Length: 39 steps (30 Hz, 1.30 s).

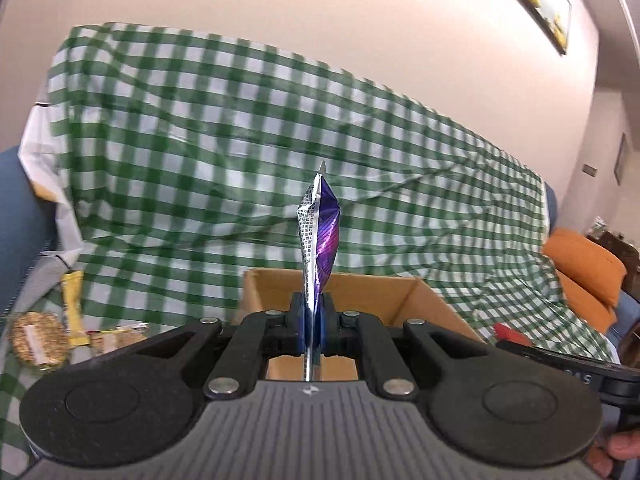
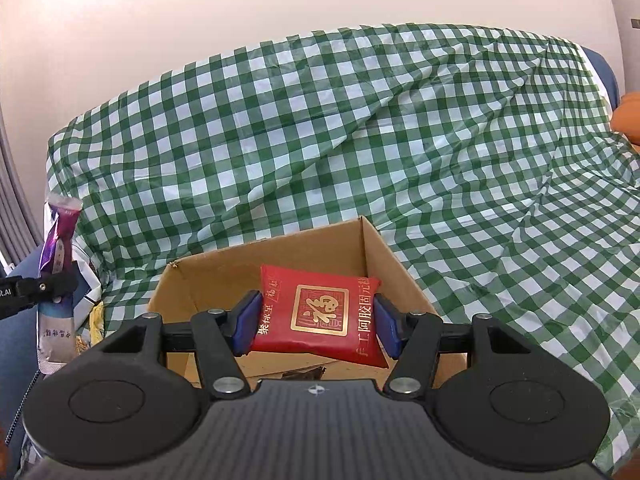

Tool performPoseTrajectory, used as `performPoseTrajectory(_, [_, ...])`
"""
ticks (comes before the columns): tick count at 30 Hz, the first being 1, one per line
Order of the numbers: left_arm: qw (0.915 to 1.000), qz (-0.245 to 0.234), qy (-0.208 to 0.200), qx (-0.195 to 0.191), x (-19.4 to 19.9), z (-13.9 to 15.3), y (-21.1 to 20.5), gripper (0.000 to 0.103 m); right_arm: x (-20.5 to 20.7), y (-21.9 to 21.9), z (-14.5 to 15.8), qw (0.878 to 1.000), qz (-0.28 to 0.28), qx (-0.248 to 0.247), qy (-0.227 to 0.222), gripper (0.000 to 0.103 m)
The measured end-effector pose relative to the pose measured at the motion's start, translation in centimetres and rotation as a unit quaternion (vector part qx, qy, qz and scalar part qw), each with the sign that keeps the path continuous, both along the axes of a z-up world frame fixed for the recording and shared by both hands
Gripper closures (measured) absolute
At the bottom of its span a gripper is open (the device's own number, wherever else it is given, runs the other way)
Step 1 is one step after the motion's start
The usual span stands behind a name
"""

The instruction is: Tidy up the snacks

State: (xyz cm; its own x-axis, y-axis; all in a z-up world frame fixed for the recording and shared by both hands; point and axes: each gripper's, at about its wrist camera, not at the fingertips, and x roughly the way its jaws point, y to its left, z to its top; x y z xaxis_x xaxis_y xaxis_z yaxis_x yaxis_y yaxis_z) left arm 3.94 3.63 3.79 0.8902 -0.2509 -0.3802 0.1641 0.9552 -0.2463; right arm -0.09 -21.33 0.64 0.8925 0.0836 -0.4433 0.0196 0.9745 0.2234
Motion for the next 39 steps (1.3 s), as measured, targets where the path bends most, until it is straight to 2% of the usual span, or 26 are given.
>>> performPoseTrajectory(21, [0.9979,-0.064,-0.002,0.013,1.0,-1.3,-4.7,0.096,0.4,0.6,-0.3,0.999,0.005,-0.031,0.006,0.042])
performPoseTrajectory(29, [0.9959,-0.085,-0.004,0.030,0.7,-1.8,-6.3,0.096,0.5,0.5,-0.4,0.999,0.002,-0.035,0.008,0.042])
performPoseTrajectory(39, [0.9953,-0.091,-0.004,0.035,0.6,-2.0,-6.8,0.096,0.5,0.5,-0.5,0.999,0.001,-0.037,0.010,0.042])
